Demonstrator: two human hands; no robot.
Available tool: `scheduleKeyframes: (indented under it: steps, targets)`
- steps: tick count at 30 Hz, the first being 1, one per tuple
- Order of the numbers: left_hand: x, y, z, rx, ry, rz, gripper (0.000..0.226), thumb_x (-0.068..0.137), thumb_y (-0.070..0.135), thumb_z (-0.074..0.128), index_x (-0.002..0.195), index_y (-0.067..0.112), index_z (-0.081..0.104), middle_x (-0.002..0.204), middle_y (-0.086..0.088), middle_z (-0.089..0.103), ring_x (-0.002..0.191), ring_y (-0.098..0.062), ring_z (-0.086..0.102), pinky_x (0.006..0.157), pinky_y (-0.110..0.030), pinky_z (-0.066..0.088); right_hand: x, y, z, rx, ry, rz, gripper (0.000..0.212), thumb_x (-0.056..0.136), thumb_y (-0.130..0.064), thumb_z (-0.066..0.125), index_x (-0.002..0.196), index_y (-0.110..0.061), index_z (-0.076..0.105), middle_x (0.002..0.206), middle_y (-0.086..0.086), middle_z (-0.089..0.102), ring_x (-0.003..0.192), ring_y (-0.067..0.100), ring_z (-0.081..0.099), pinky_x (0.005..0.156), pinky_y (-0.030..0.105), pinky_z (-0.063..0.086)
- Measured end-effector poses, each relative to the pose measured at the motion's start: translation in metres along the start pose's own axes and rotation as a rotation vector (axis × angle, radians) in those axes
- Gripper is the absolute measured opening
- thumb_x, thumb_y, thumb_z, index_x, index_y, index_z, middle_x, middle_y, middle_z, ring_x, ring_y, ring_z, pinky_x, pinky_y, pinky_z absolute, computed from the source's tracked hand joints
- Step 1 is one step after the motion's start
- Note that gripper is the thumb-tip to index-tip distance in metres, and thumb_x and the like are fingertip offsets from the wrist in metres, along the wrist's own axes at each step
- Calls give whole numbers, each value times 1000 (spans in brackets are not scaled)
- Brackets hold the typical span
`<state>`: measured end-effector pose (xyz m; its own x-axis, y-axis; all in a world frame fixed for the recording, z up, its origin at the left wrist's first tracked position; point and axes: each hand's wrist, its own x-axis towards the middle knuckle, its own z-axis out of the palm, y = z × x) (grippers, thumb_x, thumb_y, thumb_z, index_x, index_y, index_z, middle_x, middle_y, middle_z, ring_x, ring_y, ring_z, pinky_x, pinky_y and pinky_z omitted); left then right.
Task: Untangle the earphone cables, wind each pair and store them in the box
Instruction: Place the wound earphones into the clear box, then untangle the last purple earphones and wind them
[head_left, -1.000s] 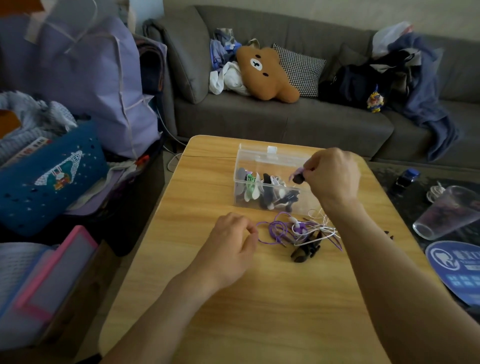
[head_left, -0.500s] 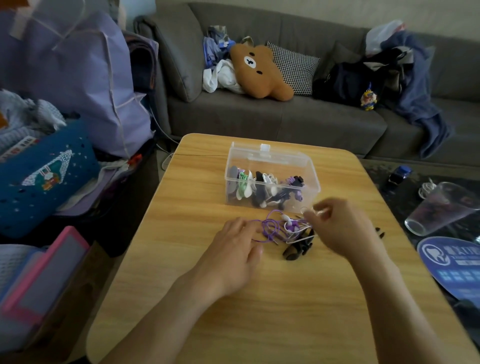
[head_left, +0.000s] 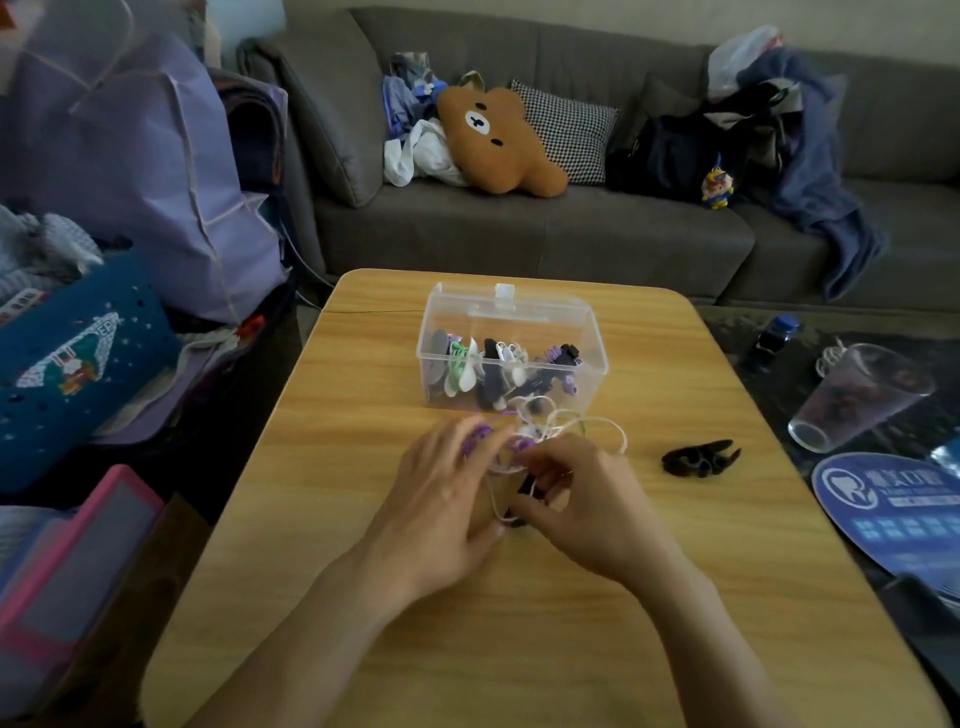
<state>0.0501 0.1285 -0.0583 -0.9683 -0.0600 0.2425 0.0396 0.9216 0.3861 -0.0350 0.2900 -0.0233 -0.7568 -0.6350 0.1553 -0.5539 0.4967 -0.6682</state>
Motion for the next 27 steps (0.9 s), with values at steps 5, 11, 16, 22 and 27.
scheduleKeyframes:
  steps: [5, 11, 16, 22, 27]
  targets:
    - [8, 0, 1, -225, 95, 56, 34, 78, 28, 69, 111, 22, 63, 106, 7, 64, 104, -16, 56, 90, -41, 47, -3, -5, -9, 117, -38, -102, 36, 63, -10, 87, 91, -26, 71, 80, -13, 68, 73, 7, 66, 69, 23, 55]
    - [10, 8, -15, -405, 357, -5, 12, 85, 28, 72, 93, 21, 66, 94, 8, 59, 93, -8, 58, 81, -23, 47, -4, -8, -18, 229, 207, -128, 31, 72, -18, 89, 73, -24, 58, 72, -8, 64, 68, 13, 61, 66, 16, 47]
    - [7, 6, -25, -504, 408, -157, 17, 90, 18, 71, 106, 21, 65, 91, 11, 66, 84, -6, 64, 71, -17, 50, -1, -12, -19, 549, 327, -149, 27, 80, -14, 79, 75, -21, 54, 74, -6, 62, 74, 17, 65, 76, 24, 54]
    - [9, -10, -34, -539, 472, -405, 18, 92, 12, 65, 106, 24, 62, 93, 6, 63, 64, -6, 66, 57, -15, 47, -4, -21, -35, 960, 419, -109, 19, 87, -16, 65, 82, -11, 47, 76, 0, 61, 76, 26, 67, 78, 40, 59]
    - [-3, -13, -38, -223, 150, -424, 71, 77, 41, 65, 143, 28, 42, 142, -2, 34, 138, -19, 29, 112, -37, 28, -6, -25, -38, 1119, 262, -75, 16, 88, -10, 60, 81, -11, 45, 74, 3, 57, 67, 22, 65, 68, 40, 60]
